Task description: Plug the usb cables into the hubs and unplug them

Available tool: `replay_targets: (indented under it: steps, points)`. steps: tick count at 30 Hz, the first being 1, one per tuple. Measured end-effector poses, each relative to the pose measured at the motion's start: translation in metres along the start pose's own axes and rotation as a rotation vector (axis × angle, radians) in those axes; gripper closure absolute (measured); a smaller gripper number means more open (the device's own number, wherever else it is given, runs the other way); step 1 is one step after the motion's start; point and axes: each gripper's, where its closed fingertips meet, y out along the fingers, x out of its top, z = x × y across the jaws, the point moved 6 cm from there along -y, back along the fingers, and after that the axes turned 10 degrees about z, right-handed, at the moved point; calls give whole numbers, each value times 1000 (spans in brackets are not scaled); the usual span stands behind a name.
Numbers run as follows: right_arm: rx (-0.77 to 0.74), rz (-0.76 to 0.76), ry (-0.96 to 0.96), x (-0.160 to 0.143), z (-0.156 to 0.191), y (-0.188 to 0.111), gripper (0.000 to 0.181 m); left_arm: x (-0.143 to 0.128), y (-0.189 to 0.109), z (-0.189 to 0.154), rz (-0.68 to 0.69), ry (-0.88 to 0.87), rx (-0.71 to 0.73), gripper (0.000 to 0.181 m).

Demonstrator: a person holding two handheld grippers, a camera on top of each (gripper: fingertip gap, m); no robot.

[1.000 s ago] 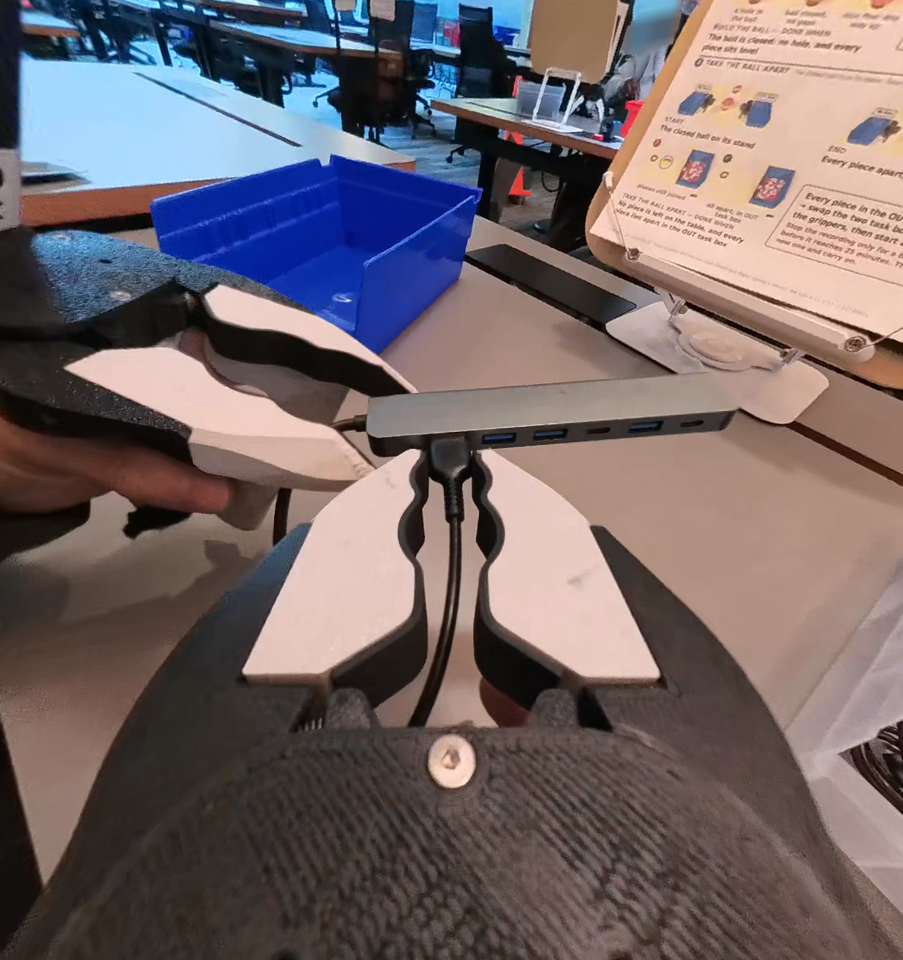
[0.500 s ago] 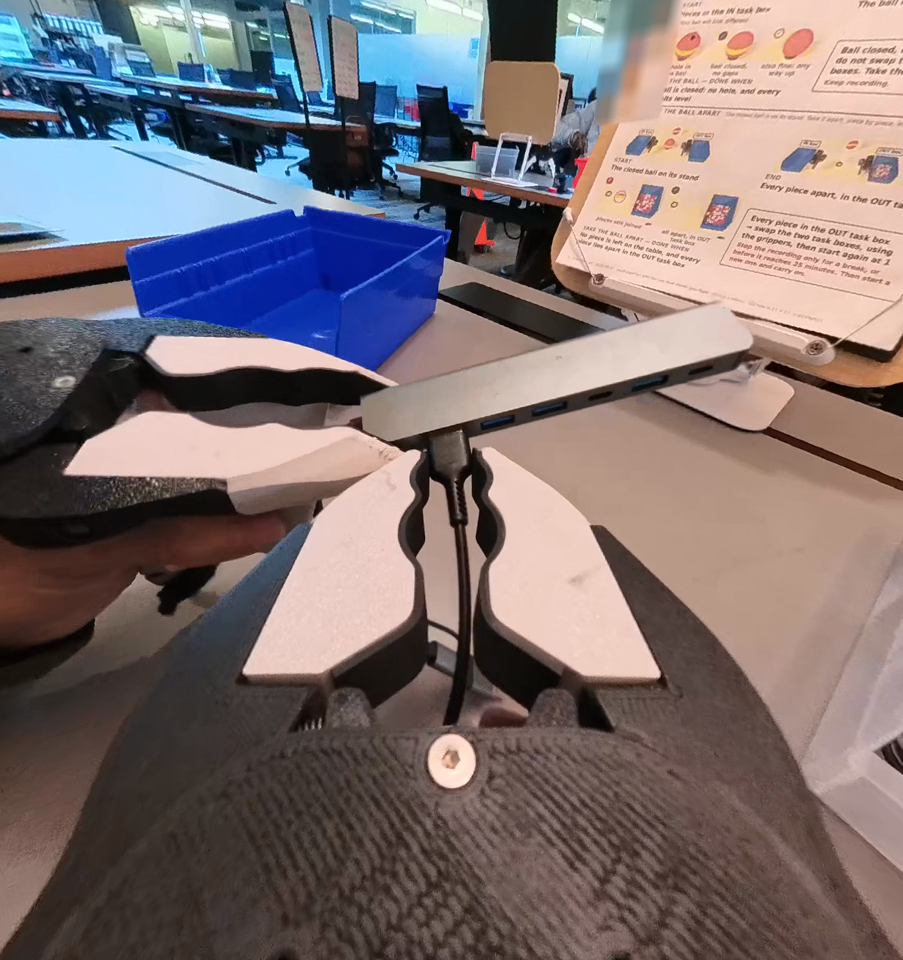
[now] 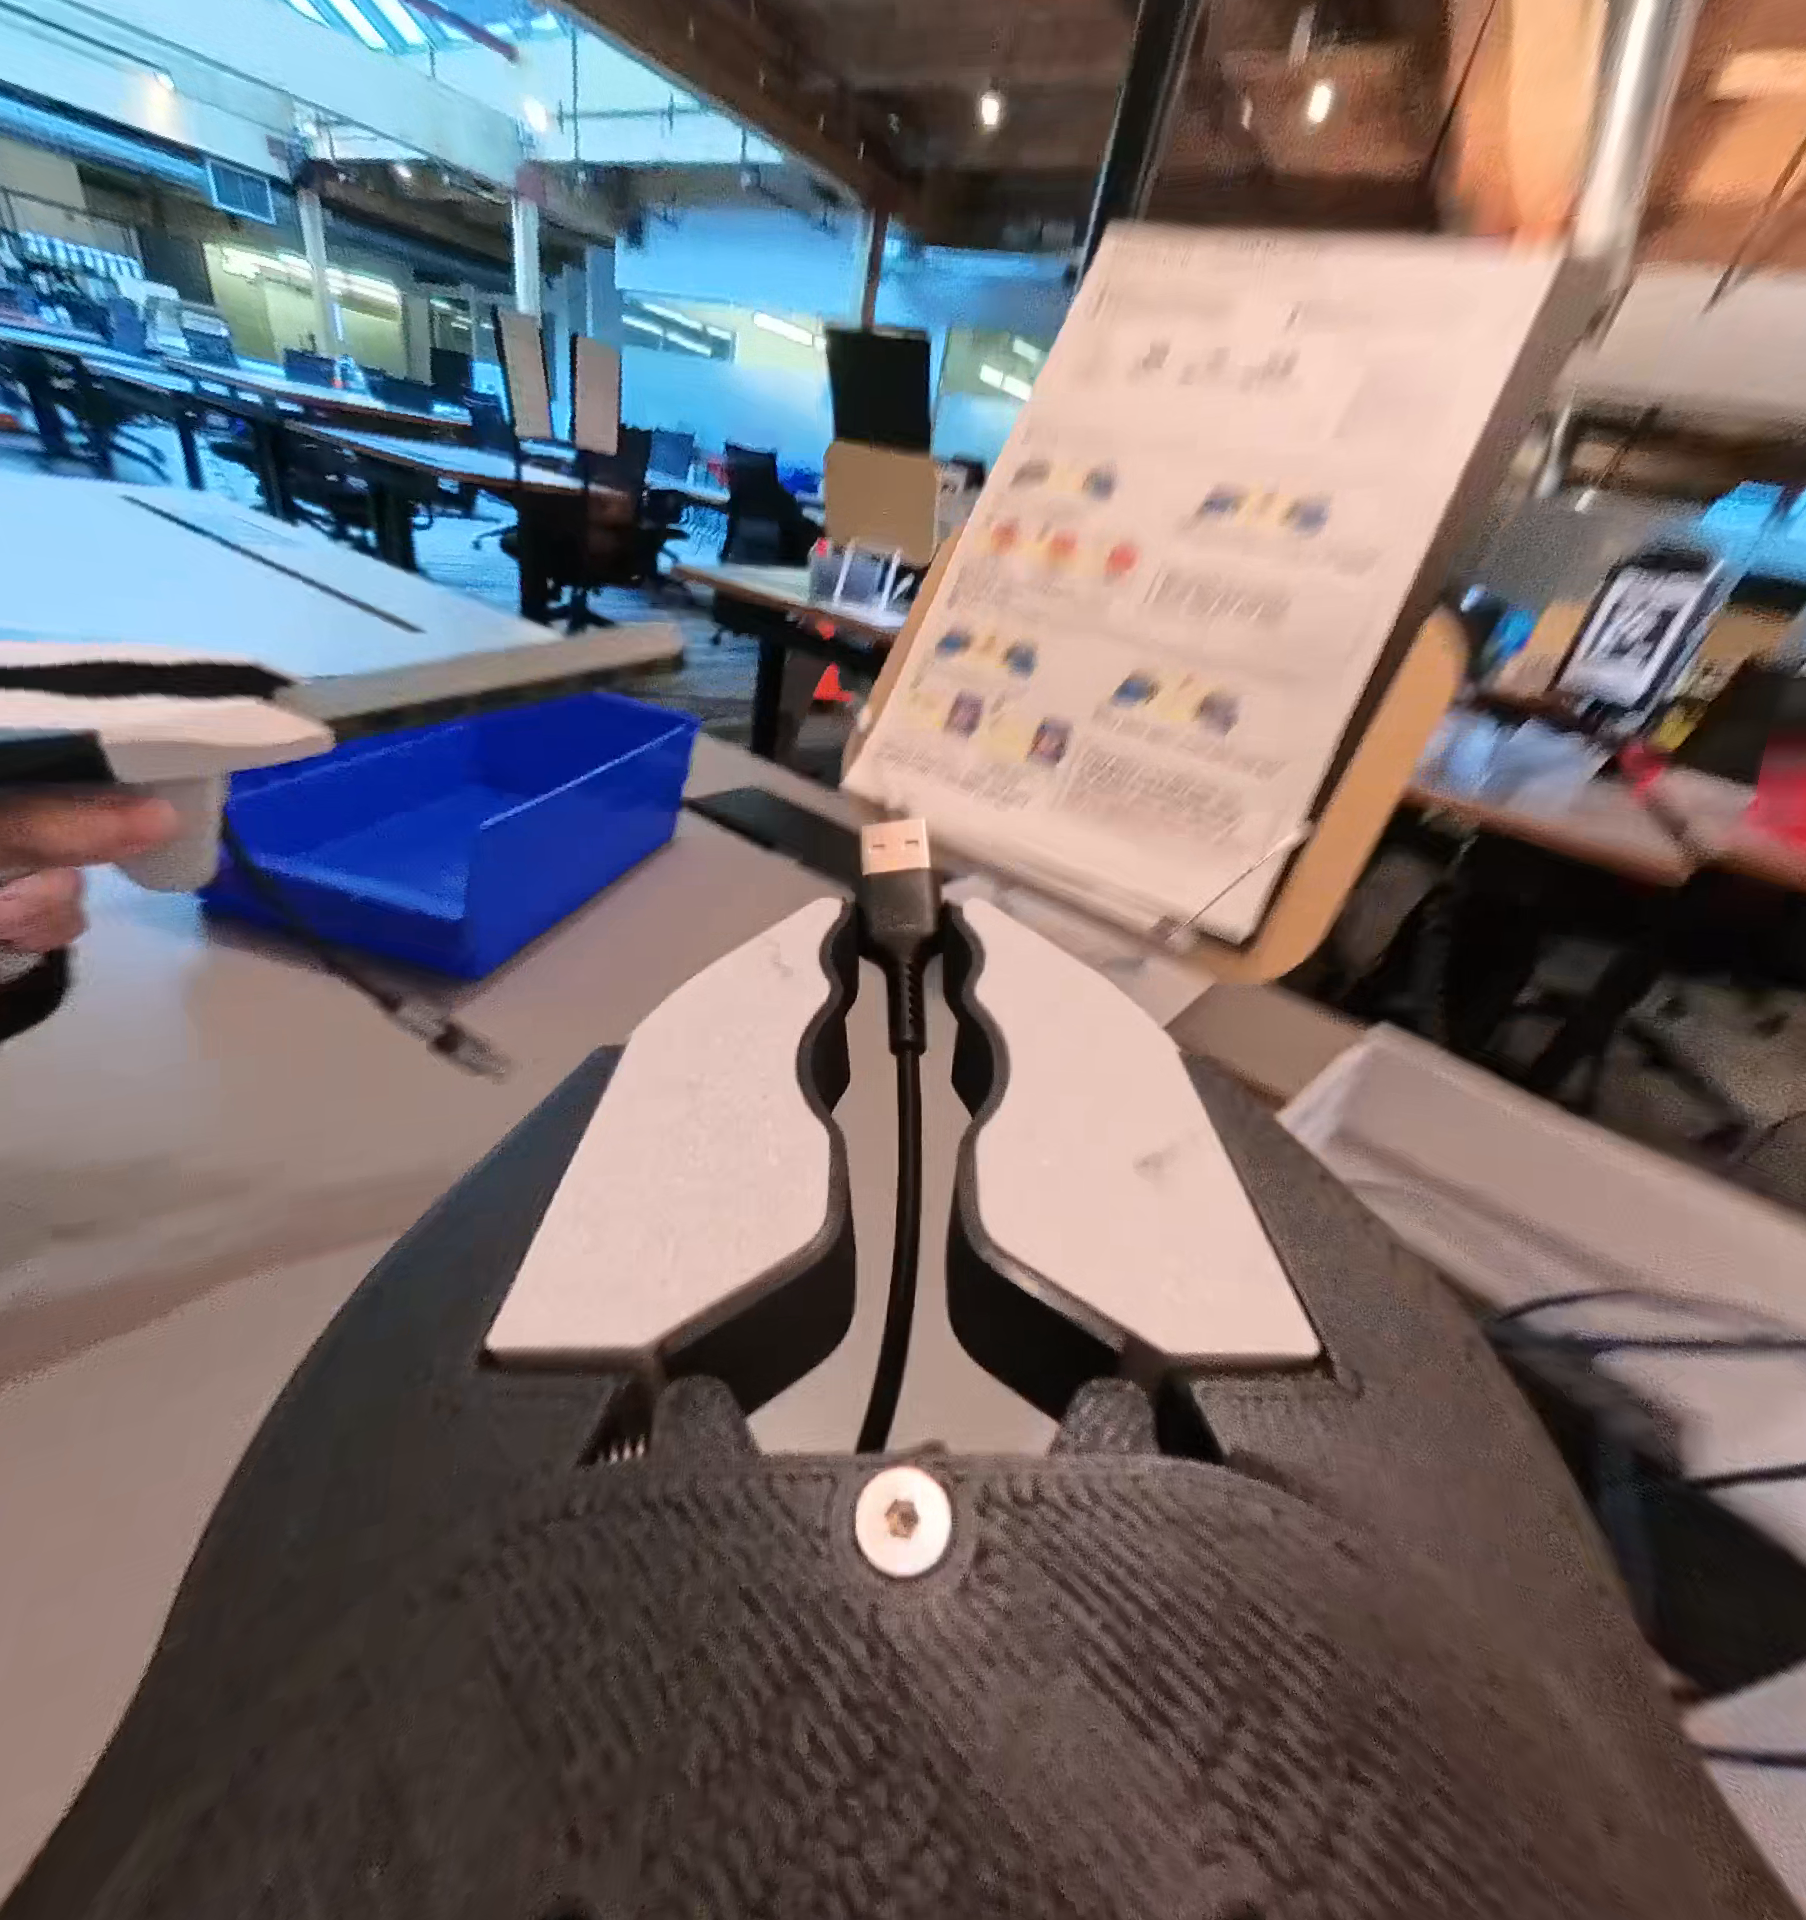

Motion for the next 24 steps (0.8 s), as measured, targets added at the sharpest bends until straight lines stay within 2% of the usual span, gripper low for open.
replay_targets:
  steps: [3,5,7,10,13,16,19,21,24]
  points:
    - [-150,11,-218,35,-52,-21,166,-1,-1,7,9,-25,-22,153]
    - [-212,73,-358,41,-87,-23,166,-3,0,7,11,-48,-54,153]
    - [-303,116,-485,35,-119,-20,166,-5,2,6,11,-76,-80,153]
    - [-268,138,-691,5,-136,-6,166,-6,5,3,28,-84,-107,153]
    - [-183,257,-703,-43,-141,13,166,-7,7,-2,25,-90,-135,153]
    - [-321,275,-797,-57,-148,19,166,-9,9,-6,37,-72,-139,153]
    - [-144,339,-768,-78,-143,35,166,-12,12,-9,48,-74,-161,153]
    - [-64,452,-855,-100,-143,42,166,-13,13,-11,47,-86,-174,153]
    - [44,617,-834,-120,-145,47,165,-14,14,-12,61,-73,-180,153]
